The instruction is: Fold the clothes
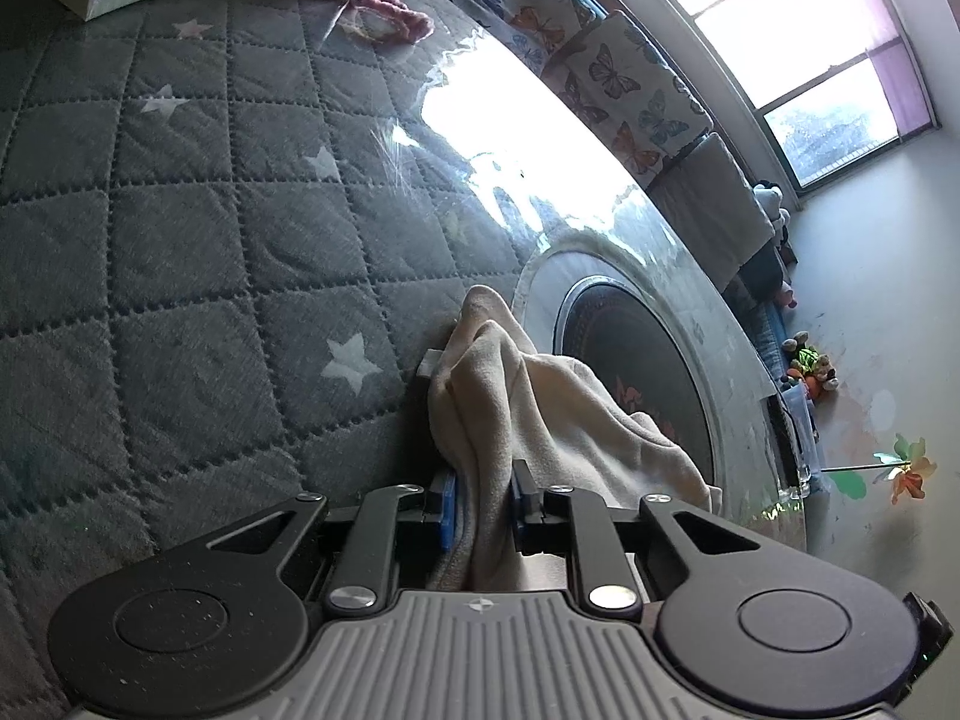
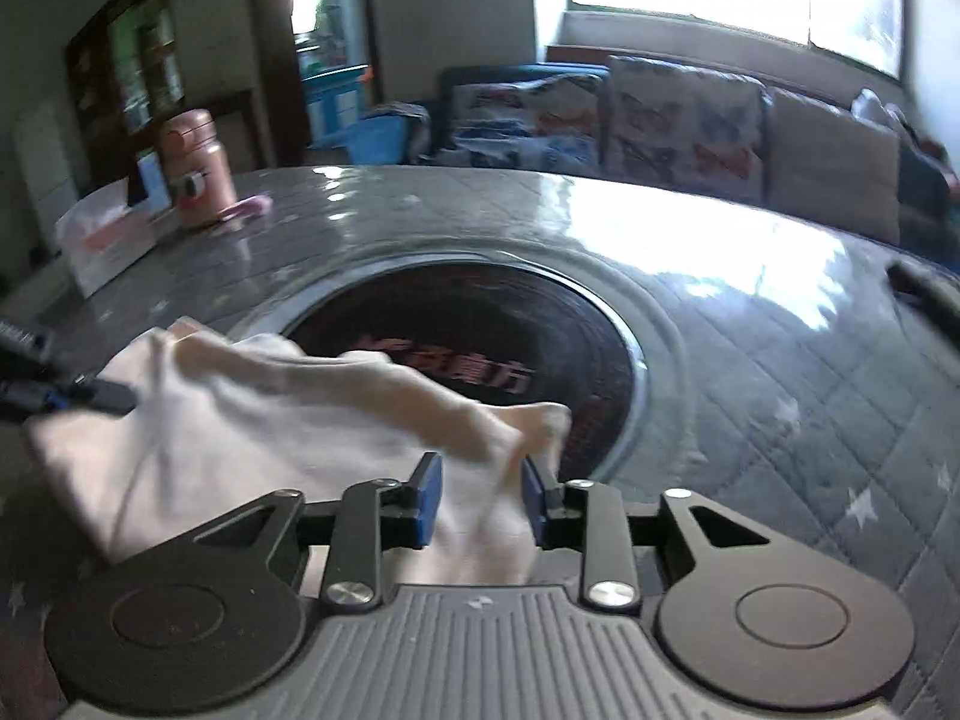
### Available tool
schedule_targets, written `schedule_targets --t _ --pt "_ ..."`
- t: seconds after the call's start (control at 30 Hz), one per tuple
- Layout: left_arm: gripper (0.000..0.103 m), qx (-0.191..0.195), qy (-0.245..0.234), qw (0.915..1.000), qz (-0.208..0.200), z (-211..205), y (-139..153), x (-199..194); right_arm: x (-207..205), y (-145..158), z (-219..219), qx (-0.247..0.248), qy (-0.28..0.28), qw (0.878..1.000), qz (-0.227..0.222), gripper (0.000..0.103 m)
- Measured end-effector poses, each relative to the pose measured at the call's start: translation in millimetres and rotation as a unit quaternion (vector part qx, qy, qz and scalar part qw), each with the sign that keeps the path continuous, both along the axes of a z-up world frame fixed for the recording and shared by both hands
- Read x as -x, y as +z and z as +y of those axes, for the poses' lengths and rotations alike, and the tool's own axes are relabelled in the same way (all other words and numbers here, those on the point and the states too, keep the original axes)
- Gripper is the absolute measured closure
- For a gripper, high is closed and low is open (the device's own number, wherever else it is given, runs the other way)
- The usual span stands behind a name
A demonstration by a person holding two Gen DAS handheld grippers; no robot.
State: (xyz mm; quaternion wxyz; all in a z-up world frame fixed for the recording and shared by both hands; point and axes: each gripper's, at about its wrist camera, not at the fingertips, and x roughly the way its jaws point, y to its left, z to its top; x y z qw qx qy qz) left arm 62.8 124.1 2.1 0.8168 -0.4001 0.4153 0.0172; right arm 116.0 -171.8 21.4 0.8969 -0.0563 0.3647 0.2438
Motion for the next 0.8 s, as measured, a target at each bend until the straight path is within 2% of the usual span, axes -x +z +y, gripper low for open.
schedule_targets --t 0.4,0.57,0.8 --pt "0.084 -0.014 -0.002 0.9999 -0.001 -4 1 -4 -20 -19 -12 -0.054 -0.020 0.998 0.034 0.068" --pt "0.084 -0.026 -0.004 0.9996 -0.003 -6 2 -5 -17 -18 -11 -0.059 -0.019 0.998 0.031 0.091" --pt "0.087 -0.056 -0.011 0.9983 -0.011 -14 12 -7 -6 -5 -12 -0.065 -0.023 0.998 0.005 0.094"
